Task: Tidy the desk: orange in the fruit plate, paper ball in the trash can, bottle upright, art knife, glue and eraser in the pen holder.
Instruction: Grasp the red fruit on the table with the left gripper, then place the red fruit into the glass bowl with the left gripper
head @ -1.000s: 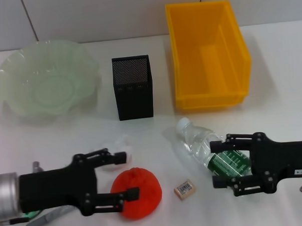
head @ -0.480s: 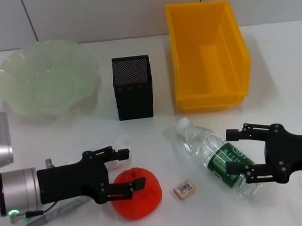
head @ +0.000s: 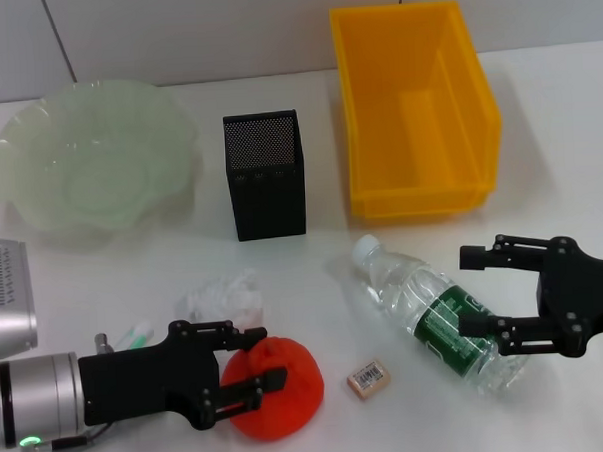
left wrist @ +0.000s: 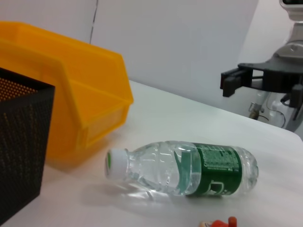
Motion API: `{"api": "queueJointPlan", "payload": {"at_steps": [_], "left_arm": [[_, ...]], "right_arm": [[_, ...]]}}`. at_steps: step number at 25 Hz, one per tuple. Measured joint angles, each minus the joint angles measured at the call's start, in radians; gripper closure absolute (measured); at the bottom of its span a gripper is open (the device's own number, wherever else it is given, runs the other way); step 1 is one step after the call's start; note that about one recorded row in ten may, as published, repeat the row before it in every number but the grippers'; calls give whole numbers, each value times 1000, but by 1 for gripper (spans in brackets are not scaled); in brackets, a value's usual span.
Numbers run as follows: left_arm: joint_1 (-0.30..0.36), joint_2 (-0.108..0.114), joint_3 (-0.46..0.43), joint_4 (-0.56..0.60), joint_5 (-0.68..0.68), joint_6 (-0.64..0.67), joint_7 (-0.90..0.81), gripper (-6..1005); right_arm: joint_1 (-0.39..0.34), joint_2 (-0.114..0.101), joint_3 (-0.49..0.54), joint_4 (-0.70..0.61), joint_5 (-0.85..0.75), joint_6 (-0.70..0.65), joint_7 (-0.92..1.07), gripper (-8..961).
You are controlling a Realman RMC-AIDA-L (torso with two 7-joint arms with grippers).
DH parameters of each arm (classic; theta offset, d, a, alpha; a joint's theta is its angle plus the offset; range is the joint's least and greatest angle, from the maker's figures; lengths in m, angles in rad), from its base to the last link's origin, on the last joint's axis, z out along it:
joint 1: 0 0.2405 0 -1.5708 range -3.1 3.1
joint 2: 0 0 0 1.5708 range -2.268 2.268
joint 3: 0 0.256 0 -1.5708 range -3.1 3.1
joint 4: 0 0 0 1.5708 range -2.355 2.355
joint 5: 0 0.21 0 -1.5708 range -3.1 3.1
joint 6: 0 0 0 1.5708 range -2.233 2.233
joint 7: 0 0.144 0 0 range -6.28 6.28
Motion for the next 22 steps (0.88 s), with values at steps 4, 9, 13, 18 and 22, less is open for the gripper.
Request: {"api": "queueJointPlan", "payload": {"at_steps": [4, 9, 13, 18, 22], "left_arm": [[1, -1, 9, 1, -2, 5, 6, 374], [0, 0, 6, 9, -2, 49, 4, 580], [12, 4, -15, 64, -20, 138, 5, 707], [60, 8, -165, 204, -139, 161, 16, 799], [45, 7, -341, 181, -230, 26, 17, 838]], "right_arm": [[-6, 0, 11, -1, 0, -7, 0, 166], [-18, 4, 29, -3, 0, -14, 1, 166], [-26, 6, 48, -3, 0, -15, 0, 166], [-32, 8, 54, -1, 9, -18, -3, 167], [-36, 9, 54, 3, 10, -38, -4, 167]]}}
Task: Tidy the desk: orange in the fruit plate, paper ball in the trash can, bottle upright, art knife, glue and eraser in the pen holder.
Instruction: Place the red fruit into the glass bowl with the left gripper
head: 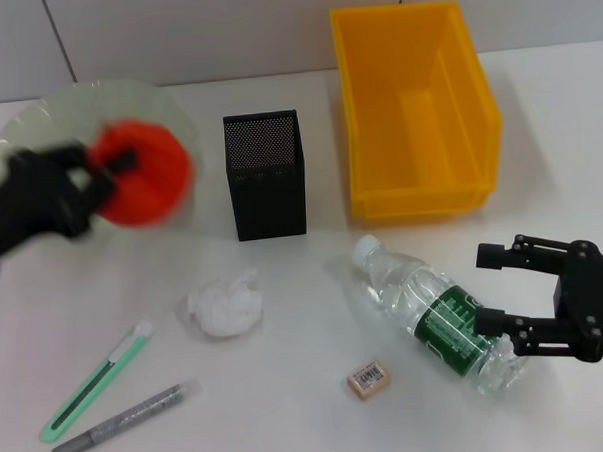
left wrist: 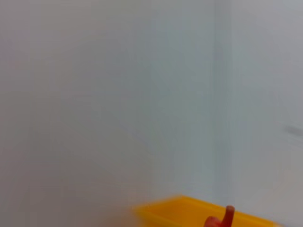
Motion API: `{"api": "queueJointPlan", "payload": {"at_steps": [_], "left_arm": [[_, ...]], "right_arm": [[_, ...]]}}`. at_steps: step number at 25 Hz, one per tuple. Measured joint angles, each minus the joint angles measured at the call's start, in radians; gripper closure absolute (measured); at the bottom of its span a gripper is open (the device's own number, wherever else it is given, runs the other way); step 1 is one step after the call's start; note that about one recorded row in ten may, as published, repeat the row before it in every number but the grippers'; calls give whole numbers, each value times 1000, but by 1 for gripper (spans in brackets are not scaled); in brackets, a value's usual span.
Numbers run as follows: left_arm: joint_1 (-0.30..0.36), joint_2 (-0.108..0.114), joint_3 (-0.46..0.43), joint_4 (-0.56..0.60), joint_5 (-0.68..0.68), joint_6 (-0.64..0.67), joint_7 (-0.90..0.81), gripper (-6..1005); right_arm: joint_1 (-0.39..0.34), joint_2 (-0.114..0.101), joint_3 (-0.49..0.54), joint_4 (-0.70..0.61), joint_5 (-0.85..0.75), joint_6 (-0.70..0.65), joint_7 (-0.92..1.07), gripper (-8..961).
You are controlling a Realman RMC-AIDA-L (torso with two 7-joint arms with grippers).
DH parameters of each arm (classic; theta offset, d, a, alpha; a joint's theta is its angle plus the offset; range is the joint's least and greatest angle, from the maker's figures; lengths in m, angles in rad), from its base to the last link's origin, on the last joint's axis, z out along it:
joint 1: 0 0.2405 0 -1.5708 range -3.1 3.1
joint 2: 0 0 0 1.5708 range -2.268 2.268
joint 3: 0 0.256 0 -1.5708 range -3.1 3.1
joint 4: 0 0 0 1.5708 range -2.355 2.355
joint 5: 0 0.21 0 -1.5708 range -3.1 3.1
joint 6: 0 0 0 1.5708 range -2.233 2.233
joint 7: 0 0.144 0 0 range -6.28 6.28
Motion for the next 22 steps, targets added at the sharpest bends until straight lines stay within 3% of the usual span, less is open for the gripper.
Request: {"api": "queueJointPlan", "payload": {"at_steps": [6, 15, 22], "left_arm": [[-38, 2, -26, -63, -145, -214, 28, 887], [-147, -1, -19, -147, -143, -509, 127, 934], [-176, -6, 16, -174, -141, -588, 164, 874]], "right_arm": [[-4, 0, -1, 2, 0, -5, 0, 167], [1, 2, -12, 6, 0, -6, 5, 167], [2, 3, -12, 20, -1, -9, 6, 167]]}}
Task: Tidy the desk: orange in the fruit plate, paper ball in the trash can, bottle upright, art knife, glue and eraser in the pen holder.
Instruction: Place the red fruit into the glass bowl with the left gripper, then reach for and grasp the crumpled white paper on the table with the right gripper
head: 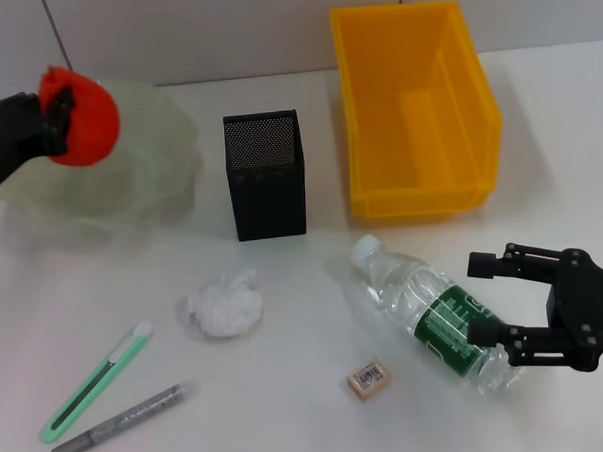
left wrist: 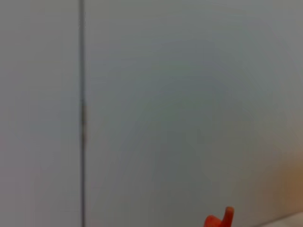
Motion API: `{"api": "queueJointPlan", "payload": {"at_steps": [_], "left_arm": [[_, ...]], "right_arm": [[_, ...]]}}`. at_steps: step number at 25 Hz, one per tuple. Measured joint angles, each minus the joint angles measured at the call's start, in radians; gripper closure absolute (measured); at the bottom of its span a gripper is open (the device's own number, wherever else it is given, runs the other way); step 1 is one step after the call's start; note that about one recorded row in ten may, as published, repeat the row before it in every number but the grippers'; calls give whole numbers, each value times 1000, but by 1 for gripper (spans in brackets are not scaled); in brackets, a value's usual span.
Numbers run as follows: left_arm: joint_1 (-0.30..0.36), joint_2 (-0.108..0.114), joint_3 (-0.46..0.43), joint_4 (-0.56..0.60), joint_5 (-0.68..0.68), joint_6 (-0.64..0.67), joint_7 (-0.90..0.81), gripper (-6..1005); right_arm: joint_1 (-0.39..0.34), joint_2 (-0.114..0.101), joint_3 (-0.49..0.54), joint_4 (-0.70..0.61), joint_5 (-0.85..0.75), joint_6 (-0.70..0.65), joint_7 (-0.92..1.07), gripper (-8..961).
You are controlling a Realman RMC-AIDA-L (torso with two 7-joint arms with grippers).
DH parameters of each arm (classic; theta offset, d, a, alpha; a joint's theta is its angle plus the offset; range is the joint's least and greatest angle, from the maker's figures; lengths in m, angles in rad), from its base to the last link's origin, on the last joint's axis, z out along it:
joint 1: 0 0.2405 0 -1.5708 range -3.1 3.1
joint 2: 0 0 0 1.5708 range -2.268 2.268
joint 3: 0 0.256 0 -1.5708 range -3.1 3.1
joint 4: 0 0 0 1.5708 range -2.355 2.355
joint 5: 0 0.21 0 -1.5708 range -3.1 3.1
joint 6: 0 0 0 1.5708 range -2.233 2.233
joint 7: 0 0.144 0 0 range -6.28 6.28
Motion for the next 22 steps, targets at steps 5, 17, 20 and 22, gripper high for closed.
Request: {"api": "queueJointPlan", "payload": {"at_steps": [5, 17, 20, 22], "left_arm": [[-3, 0, 54, 0, -5, -29, 0, 805], [54, 7, 64, 63, -4, 78, -74, 436], [139, 14, 65, 112, -1, 279, -131, 371], [192, 18, 65, 125, 15, 412, -134, 327]], "right_arm": [[2, 0, -2, 3, -3, -4, 0, 167], [3, -1, 9, 3, 15, -5, 15, 168], [21, -4, -1, -77, 38, -13, 146, 168], [33, -5, -3, -110, 38, -20, 186, 168]]}}
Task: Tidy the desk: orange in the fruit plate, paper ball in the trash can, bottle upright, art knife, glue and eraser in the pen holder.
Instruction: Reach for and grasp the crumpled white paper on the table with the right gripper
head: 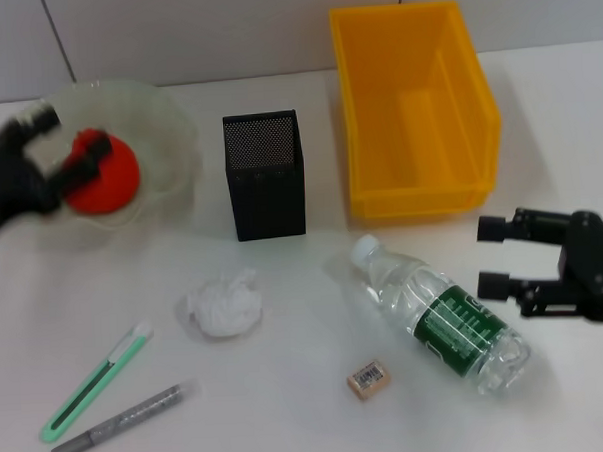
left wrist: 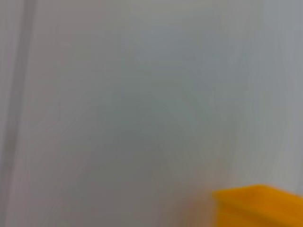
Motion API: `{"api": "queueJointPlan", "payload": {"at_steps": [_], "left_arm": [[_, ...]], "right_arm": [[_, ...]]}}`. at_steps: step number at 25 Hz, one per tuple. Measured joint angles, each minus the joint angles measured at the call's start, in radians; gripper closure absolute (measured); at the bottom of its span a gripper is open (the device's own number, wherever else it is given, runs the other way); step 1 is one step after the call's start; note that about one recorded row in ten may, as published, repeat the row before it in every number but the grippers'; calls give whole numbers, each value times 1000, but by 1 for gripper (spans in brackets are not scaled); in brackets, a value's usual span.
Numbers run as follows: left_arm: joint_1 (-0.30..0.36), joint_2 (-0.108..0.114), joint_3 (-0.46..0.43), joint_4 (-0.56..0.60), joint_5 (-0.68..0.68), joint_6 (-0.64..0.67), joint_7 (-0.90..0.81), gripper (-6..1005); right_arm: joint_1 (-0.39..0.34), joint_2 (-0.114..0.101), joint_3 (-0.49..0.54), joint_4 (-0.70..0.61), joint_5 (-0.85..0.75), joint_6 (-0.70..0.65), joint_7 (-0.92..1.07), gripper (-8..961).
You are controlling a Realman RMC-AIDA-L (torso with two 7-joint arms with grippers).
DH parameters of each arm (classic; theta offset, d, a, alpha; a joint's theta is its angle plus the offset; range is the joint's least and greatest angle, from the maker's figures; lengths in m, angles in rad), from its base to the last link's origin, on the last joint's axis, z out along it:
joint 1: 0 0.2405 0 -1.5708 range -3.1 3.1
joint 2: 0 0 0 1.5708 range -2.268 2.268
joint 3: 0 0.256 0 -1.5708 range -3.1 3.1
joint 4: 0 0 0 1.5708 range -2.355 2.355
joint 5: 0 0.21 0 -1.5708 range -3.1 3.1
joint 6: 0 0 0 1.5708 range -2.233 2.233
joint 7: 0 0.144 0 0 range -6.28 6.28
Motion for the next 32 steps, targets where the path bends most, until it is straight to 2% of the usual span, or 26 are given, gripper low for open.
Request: {"api": "queueJointPlan", "payload": {"at_steps": [1, 3, 5, 7, 8, 9, 10, 11, 12, 15, 16, 18, 19, 22, 23, 24, 27, 32], "left_arm": [[25, 1, 0, 2, 19, 56, 7, 285], [100, 1, 0, 0, 60, 173, 55, 202], [151, -3, 0, -13, 76, 222, 113, 203], [216, -8, 3, -41, 95, 268, 207, 205], [227, -8, 6, -48, 98, 276, 223, 206], [250, -8, 13, -60, 107, 297, 258, 206], [264, -6, 20, -66, 114, 312, 273, 207], [273, -6, 25, -68, 124, 324, 280, 208], [285, -4, 29, -68, 139, 337, 284, 208], [300, -4, 29, -69, 172, 348, 285, 210], [303, -5, 29, -71, 178, 346, 285, 211], [306, -6, 30, -76, 179, 342, 286, 213], [306, -6, 30, -76, 179, 342, 286, 213], [309, -7, 30, -84, 180, 341, 288, 214], [309, -7, 30, -84, 180, 341, 288, 215], [309, -7, 30, -84, 180, 341, 288, 215], [304, -7, 34, -96, 181, 334, 300, 215], [293, -5, 39, -92, 181, 336, 293, 216]], "right_arm": [[33, 2, -7, -64, 1, -22, 77, 168], [52, 2, -16, -90, 1, -28, 117, 168], [94, 0, -70, -147, -2, -33, 221, 168], [147, -3, -208, -240, -4, -25, 348, 168], [147, -3, -208, -240, -4, -25, 348, 168], [162, -3, -265, -284, -6, -22, 388, 168], [174, -2, -311, -324, -8, -17, 424, 168], [202, 2, -436, -431, -28, 4, 507, 168], [217, 3, -496, -477, -44, 22, 547, 168], [256, 3, -607, -536, -86, 67, 612, 168], [307, 3, -683, -545, -121, 115, 681, 168], [335, 3, -711, -531, -132, 141, 727, 168], [372, 3, -750, -504, -138, 179, 790, 168], [421, 4, -861, -474, -151, 276, 921, 169], [432, 5, -912, -473, -163, 318, 957, 169], [451, 6, -1009, -471, -205, 389, 1009, 169], [474, 7, -1070, -454, -250, 443, 1042, 169], [543, 13, -1144, -348, -272, 539, 1088, 169]]}}
